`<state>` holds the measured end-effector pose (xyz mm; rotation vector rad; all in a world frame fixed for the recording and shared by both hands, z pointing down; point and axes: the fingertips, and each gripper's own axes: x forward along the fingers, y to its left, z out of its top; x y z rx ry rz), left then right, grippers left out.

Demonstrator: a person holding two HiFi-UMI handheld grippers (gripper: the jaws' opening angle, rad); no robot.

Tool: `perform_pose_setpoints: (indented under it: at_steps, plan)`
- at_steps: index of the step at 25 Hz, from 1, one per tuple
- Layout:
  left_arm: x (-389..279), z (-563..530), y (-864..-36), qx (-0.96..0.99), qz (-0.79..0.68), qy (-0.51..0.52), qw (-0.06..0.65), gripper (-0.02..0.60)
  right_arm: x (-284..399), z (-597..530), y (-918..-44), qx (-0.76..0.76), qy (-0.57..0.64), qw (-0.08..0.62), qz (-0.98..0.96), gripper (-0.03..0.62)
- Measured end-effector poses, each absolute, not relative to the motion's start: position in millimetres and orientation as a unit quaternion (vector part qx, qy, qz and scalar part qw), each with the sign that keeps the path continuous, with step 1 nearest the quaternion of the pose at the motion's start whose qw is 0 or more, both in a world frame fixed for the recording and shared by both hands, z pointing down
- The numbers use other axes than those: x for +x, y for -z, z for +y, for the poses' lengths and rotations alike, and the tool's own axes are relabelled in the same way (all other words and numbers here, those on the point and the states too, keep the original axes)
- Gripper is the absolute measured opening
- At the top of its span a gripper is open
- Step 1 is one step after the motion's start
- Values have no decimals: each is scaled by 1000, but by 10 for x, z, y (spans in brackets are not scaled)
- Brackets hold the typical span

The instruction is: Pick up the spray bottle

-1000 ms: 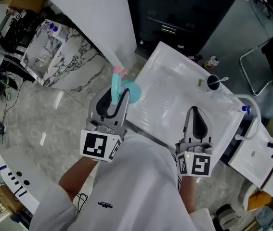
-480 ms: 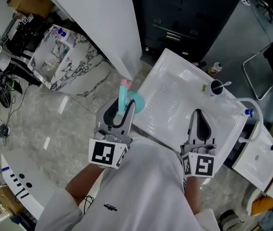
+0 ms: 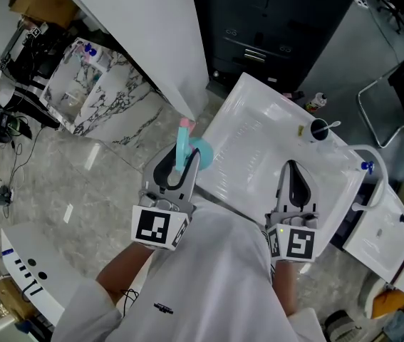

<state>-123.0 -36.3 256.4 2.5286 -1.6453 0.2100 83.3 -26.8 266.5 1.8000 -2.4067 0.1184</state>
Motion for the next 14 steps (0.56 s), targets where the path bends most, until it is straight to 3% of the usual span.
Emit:
perform_pose_setpoints:
  at_steps: [14]
  plan:
    - [-1229, -369, -2617, 836, -541, -74, 58, 132, 858, -233, -2719, 600, -42, 69, -796, 6]
